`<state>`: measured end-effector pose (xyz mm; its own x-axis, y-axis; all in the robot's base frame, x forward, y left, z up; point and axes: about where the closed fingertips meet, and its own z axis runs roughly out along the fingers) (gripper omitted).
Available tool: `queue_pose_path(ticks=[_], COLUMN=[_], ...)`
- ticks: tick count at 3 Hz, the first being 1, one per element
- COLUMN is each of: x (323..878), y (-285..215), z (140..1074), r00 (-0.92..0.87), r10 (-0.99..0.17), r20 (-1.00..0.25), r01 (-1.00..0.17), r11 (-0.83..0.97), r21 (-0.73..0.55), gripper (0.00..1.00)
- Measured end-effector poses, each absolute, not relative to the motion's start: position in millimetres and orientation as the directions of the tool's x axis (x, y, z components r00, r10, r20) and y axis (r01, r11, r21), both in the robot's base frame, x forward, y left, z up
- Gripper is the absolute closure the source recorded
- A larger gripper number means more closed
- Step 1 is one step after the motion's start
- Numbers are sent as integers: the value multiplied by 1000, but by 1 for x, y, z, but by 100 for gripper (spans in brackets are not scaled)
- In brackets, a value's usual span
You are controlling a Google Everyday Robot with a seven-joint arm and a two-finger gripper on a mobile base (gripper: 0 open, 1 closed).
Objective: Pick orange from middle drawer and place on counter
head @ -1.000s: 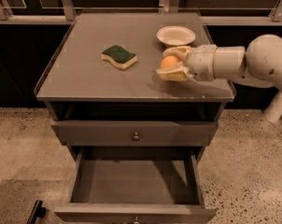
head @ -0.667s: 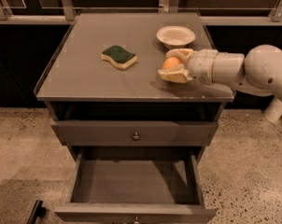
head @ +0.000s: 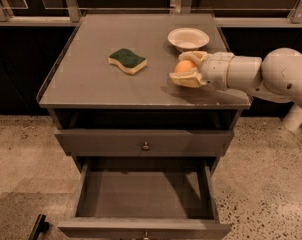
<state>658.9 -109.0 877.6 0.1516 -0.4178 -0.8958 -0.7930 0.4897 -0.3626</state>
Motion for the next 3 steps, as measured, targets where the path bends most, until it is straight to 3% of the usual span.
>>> queue_pose_path(ticks=[2,3], x=[659,659], y=[-109,-109], z=[878,878], r00=[152,152], r10=[-418,-418], r20=[-896,-896], r01=[-793,-793], r11=[490,489], r21=[-363,-363], gripper=[12,0])
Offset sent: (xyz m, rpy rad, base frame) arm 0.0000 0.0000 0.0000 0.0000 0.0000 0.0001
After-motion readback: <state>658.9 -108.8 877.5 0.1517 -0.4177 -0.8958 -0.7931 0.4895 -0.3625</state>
